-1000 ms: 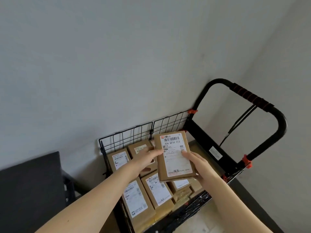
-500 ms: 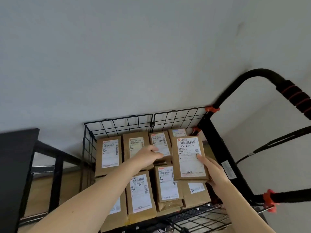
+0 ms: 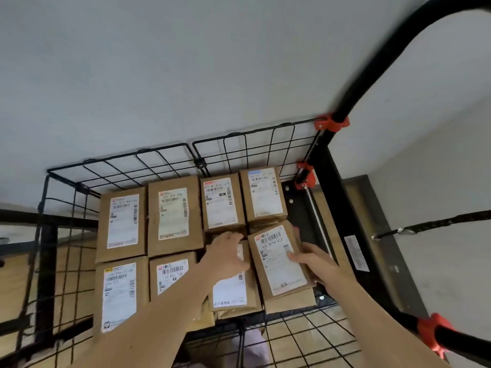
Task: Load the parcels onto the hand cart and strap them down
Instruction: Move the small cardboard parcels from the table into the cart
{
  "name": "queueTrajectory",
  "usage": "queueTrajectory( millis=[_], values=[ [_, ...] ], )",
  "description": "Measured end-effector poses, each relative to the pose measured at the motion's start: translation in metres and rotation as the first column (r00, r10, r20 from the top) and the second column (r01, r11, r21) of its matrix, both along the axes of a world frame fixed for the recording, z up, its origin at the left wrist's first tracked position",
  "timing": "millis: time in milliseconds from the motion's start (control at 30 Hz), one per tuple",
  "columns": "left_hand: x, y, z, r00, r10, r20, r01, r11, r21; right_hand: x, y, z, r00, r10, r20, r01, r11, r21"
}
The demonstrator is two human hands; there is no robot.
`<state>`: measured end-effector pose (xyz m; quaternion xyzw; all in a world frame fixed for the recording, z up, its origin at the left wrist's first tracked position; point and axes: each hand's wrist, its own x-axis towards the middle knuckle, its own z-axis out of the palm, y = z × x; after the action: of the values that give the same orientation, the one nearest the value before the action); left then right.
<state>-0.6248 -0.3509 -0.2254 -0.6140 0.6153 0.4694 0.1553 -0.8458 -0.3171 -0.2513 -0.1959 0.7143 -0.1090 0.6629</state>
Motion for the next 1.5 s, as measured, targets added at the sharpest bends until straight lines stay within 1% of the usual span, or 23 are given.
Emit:
queueTrajectory(
  millis=[67,167,367,500,633,800,900,1000,1067,1133,1233,1333,1500],
  values=[
    [-0.002,0.002,-0.011,0.991,-0.106,0.084,0.108,0.994,-0.024,-0.002,-0.003,-0.012,1.0,0.019,0.023,-0.02,0.999,0.044],
    [-0.003,0.006,-0.025,0.953,-0.235,0.19,0.243,0.97,-0.023,-0.001,-0.006,-0.026,0.996,0.072,0.058,-0.078,0.993,0.093],
    [0.0,0.008,-0.039,0.889,-0.327,0.319,0.351,0.936,-0.019,0.004,-0.01,-0.04,0.99,0.125,0.073,-0.135,0.976,0.169],
    [-0.002,0.004,-0.041,0.886,-0.334,0.322,0.37,0.928,-0.054,0.008,-0.017,-0.036,0.986,0.164,0.042,-0.169,0.969,0.18],
    [-0.004,0.0,-0.044,0.896,-0.316,0.311,0.368,0.921,-0.126,0.011,-0.019,-0.033,0.985,0.174,0.019,-0.175,0.969,0.177],
    [0.0,0.002,-0.04,0.903,-0.328,0.276,0.372,0.92,-0.122,0.016,-0.022,-0.014,0.972,0.229,-0.054,-0.222,0.969,0.108],
    [0.007,0.003,-0.027,0.931,-0.283,0.231,0.322,0.935,-0.15,0.018,-0.021,0.001,0.955,0.259,-0.145,-0.256,0.966,0.035],
    [0.021,0.004,-0.005,0.959,-0.224,0.171,0.254,0.951,-0.178,0.027,-0.016,0.016,0.913,0.262,-0.312,-0.294,0.954,-0.059],
    [0.034,0.007,0.012,0.973,-0.19,0.128,0.213,0.956,-0.2,0.04,-0.015,0.035,0.871,0.275,-0.406,-0.353,0.927,-0.128],
    [0.049,0.011,0.032,0.991,-0.121,0.055,0.13,0.964,-0.23,0.058,-0.014,0.058,0.843,0.277,-0.461,-0.404,0.892,-0.203],
    [0.076,0.019,0.065,0.999,-0.005,-0.049,-0.008,0.966,-0.259,0.094,-0.011,0.089,0.83,0.275,-0.485,-0.454,0.838,-0.303],
    [0.113,0.034,0.097,0.994,0.045,-0.1,-0.074,0.95,-0.304,0.14,0.0,0.121,0.824,0.292,-0.485,-0.502,0.773,-0.388],
    [0.185,0.079,0.151,0.972,0.151,-0.18,-0.213,0.888,-0.407,0.225,0.025,0.171,0.806,0.334,-0.489,-0.571,0.658,-0.491]
  ],
)
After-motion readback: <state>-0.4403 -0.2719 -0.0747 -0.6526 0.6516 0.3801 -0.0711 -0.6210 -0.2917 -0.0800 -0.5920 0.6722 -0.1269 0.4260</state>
